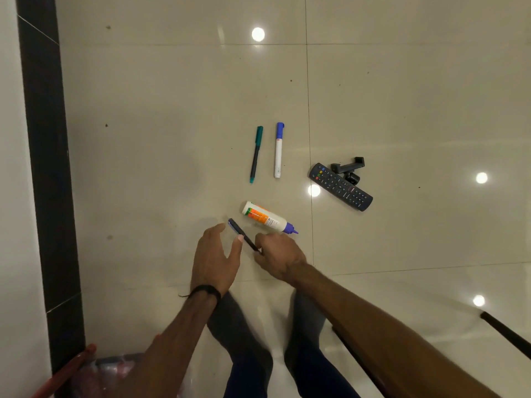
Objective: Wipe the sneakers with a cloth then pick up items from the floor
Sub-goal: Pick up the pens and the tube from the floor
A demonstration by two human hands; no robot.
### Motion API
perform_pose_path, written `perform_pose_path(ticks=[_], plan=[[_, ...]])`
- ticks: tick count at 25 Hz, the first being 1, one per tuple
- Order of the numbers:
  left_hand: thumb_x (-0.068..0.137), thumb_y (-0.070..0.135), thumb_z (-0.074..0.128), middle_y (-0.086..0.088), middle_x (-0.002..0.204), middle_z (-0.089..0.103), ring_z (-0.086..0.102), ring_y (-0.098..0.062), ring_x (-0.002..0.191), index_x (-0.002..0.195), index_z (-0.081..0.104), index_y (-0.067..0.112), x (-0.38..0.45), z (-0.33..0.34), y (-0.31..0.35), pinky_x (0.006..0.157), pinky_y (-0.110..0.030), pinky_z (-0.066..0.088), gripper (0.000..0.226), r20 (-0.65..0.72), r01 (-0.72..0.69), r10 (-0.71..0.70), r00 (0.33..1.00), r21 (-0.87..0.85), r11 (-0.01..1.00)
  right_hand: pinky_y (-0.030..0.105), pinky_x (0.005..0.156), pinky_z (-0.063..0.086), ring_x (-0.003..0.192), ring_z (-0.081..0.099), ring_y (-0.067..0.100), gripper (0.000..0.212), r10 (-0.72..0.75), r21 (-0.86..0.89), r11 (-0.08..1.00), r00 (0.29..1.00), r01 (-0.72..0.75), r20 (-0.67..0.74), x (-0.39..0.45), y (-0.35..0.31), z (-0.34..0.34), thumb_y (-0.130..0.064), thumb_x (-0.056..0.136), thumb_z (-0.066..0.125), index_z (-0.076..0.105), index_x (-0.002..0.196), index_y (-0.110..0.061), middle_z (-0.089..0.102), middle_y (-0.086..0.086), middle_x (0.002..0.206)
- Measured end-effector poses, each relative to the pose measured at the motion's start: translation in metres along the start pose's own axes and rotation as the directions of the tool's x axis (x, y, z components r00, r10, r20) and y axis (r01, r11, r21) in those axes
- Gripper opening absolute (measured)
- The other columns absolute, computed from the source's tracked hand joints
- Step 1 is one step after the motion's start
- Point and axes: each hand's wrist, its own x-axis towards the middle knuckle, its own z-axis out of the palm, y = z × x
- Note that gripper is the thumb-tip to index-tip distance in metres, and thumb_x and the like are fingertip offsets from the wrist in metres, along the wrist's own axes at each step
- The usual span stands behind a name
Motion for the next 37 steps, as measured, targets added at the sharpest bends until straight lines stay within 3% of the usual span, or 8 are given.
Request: perform_pose_path(ticks=[3, 9, 12, 18, 23, 27, 34, 37], plan=[[0.1, 0.046, 0.052, 0.0, 0.12, 0.065, 0.061, -0.02, 0.112, 0.125, 0.057, 0.018, 0.005, 0.003, 0.022, 0.095, -0.033, 0.05, 0.038, 0.128, 0.228, -0.195, 0.973, -0.354, 0.907, 0.034, 0.083, 0.058, 0.084, 0.066, 0.016, 0.023, -0.053, 0.218, 0.974, 0.999, 0.054, -0.012, -0.014, -0.012, -0.019, -0.037, 0.095, 0.063, 0.067, 0.107, -0.017, 0.072, 0.001, 0.095], [0.105, 0.027, 0.05, -0.002, 0.086, 0.072, 0.07, -0.013, 0.082, 0.104, 0.061, 0.01, 0.042, -0.014, 0.066, 0.081, -0.026, 0.054, 0.02, 0.048, 0.124, -0.119, 0.992, -0.586, 0.8, 0.026, 0.064, 0.049, 0.067, 0.063, 0.007, 0.029, 0.078, 0.383, 0.923, 0.964, 0.026, -0.254, 0.017, 0.008, -0.094, -0.05, 0.093, 0.062, 0.072, 0.082, -0.025, 0.068, -0.012, 0.072], [0.105, 0.024, 0.048, -0.005, 0.087, 0.071, 0.072, -0.017, 0.084, 0.113, 0.06, 0.006, 0.069, -0.029, 0.071, 0.082, -0.033, 0.055, 0.023, 0.053, 0.115, -0.103, 0.993, -0.588, 0.801, 0.037, 0.076, 0.058, 0.077, 0.066, 0.014, 0.025, 0.294, 0.448, 0.887, 0.882, -0.108, -0.368, 0.074, 0.033, -0.118, -0.04, 0.094, 0.063, 0.068, 0.095, -0.016, 0.071, -0.002, 0.086], [0.105, 0.026, 0.048, -0.005, 0.091, 0.072, 0.071, -0.017, 0.085, 0.116, 0.061, 0.009, 0.089, -0.037, 0.059, 0.079, -0.033, 0.055, 0.024, 0.082, 0.147, -0.122, 0.989, -0.595, 0.79, 0.033, 0.073, 0.041, 0.102, 0.06, 0.03, 0.041, 0.423, 0.35, 0.875, 0.88, -0.334, -0.217, 0.151, 0.051, -0.127, -0.035, 0.094, 0.065, 0.052, 0.118, -0.005, 0.061, 0.015, 0.116], [0.106, 0.023, 0.044, -0.005, 0.1, 0.072, 0.07, -0.017, 0.091, 0.119, 0.059, 0.009, 0.089, -0.04, 0.063, 0.075, -0.031, 0.055, 0.024, 0.126, 0.21, -0.168, 0.978, -0.625, 0.752, 0.029, 0.063, 0.047, 0.075, 0.066, 0.018, 0.027, 0.363, 0.556, 0.814, 0.895, -0.169, -0.26, 0.111, 0.028, -0.122, -0.033, 0.085, 0.072, 0.058, 0.095, -0.013, 0.068, 0.001, 0.088], [0.104, 0.029, 0.049, -0.005, 0.105, 0.07, 0.068, -0.019, 0.094, 0.112, 0.059, 0.001, 0.087, -0.039, 0.073, 0.083, -0.042, 0.057, 0.031, 0.184, 0.251, -0.171, 0.968, -0.674, 0.695, 0.041, 0.069, 0.06, 0.068, 0.07, 0.015, 0.019, 0.101, 0.658, 0.752, 0.976, 0.052, -0.193, 0.063, -0.017, -0.111, -0.03, 0.079, 0.076, 0.064, 0.087, -0.019, 0.07, -0.004, 0.076], [0.104, 0.033, 0.051, -0.009, 0.106, 0.072, 0.071, -0.022, 0.094, 0.113, 0.065, 0.006, 0.086, -0.041, 0.064, 0.069, -0.027, 0.057, 0.032, 0.176, 0.253, -0.185, 0.967, -0.751, 0.609, 0.035, 0.072, 0.061, 0.064, 0.071, 0.012, 0.019, -0.144, 0.549, 0.824, 0.989, 0.139, -0.033, 0.061, -0.035, -0.122, -0.035, 0.088, 0.07, 0.072, 0.085, -0.016, 0.074, -0.005, 0.073], [0.106, 0.029, 0.048, -0.01, 0.107, 0.072, 0.073, -0.025, 0.092, 0.12, 0.061, 0.005, 0.092, -0.046, 0.049, 0.073, -0.032, 0.059, 0.031, 0.175, 0.27, -0.211, 0.962, -0.744, 0.611, 0.038, 0.064, 0.06, 0.059, 0.07, 0.018, 0.031, -0.032, 0.61, 0.79, 0.998, 0.062, -0.059, 0.083, -0.022, -0.126, -0.039, 0.093, 0.066, 0.073, 0.076, -0.014, 0.072, -0.003, 0.065]])
